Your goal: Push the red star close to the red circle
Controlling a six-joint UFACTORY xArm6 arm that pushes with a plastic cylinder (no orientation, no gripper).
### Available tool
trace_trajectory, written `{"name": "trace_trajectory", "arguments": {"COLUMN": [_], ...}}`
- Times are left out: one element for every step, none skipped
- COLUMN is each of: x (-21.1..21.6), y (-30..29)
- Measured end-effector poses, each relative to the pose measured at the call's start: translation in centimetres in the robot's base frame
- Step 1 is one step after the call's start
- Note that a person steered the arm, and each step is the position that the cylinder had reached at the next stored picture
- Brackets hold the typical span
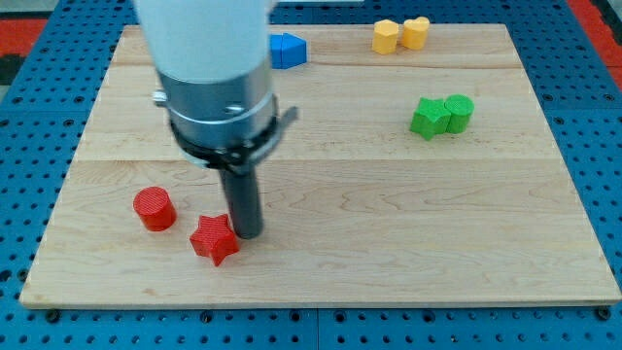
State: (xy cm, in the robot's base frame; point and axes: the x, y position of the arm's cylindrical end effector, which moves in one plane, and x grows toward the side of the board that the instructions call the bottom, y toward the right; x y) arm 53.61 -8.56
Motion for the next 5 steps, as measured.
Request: {"name": "trace_trajectory", "arguments": {"x": [-1.8, -0.6, 4.5, 4.7, 0.8], "y": [-1.9, 3.2, 1.4, -2.9, -5.7]}}
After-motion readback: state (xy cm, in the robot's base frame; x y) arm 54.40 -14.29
